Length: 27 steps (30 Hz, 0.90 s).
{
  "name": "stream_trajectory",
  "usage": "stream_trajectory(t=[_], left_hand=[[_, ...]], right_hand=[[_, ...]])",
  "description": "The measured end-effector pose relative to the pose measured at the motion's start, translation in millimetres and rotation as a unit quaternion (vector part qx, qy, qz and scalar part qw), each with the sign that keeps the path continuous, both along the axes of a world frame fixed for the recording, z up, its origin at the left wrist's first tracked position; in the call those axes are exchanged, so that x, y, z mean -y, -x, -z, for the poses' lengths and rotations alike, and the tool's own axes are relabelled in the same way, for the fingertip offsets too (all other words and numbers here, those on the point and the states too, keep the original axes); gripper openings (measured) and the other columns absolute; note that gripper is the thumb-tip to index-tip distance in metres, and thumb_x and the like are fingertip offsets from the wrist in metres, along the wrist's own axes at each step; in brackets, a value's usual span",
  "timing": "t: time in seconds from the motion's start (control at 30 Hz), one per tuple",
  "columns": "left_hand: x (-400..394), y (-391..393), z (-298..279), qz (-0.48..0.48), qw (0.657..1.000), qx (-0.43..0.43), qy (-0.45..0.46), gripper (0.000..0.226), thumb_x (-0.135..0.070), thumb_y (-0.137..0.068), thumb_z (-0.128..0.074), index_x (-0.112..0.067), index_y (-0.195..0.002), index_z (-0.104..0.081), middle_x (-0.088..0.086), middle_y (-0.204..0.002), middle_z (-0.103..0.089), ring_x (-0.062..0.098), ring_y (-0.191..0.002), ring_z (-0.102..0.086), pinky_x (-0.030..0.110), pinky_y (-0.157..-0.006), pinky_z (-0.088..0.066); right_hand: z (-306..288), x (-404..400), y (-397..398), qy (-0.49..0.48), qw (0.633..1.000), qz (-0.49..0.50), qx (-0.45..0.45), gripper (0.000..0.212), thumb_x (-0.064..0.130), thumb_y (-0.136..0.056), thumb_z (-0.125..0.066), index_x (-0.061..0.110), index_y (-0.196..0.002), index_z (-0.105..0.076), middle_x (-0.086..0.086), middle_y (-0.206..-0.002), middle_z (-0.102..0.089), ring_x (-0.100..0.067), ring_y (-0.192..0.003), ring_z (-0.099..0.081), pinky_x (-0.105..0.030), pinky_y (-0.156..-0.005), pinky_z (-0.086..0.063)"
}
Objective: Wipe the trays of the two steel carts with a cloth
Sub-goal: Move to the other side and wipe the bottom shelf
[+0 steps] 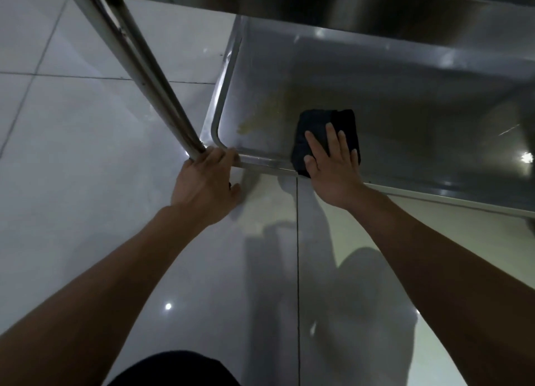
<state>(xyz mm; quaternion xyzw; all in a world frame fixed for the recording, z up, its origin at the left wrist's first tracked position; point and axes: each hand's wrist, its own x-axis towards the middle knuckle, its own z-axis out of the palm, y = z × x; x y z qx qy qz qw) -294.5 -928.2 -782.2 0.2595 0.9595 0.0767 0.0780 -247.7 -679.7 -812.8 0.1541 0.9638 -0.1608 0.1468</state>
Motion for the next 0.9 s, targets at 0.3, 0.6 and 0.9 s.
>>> stream_trajectory(t=[0.3, 0.6, 0.9], left_hand=[[11, -6, 3, 0.012, 0.999, 0.034, -0.016, 0.055, -0.017, -0.089, -0.055, -0.015, -0.144, -0.047, 0.000, -0.149, -0.044, 0.028, -0.140, -0.041, 0.043, -0.091, -0.051], [15, -13, 11, 0.007, 0.998, 0.050, -0.021, 0.065, -0.018, -0.094, -0.053, -0.017, -0.155, -0.029, 0.001, -0.157, -0.022, 0.026, -0.150, -0.022, 0.048, -0.092, -0.057], [13, -9, 7, 0.035, 0.998, 0.030, 0.031, 0.062, -0.027, -0.094, -0.057, -0.016, -0.151, -0.036, 0.005, -0.154, -0.030, 0.031, -0.142, -0.037, 0.047, -0.087, -0.055]], right_hand=[[-5, 82, 71, 0.038, 0.994, -0.098, 0.012, 0.057, 0.039, -0.106, -0.025, 0.042, -0.156, 0.000, 0.002, -0.164, 0.024, -0.025, -0.151, 0.020, -0.054, -0.118, 0.008], [-13, 98, 110, 0.037, 0.979, -0.193, 0.044, 0.055, 0.039, -0.106, -0.026, 0.047, -0.155, -0.001, 0.005, -0.164, 0.024, -0.027, -0.151, 0.019, -0.057, -0.118, 0.004], [-1, 62, 70, 0.056, 0.992, -0.108, 0.019, 0.055, 0.040, -0.104, -0.022, 0.053, -0.153, 0.001, 0.010, -0.162, 0.026, -0.020, -0.150, 0.022, -0.052, -0.118, 0.011]])
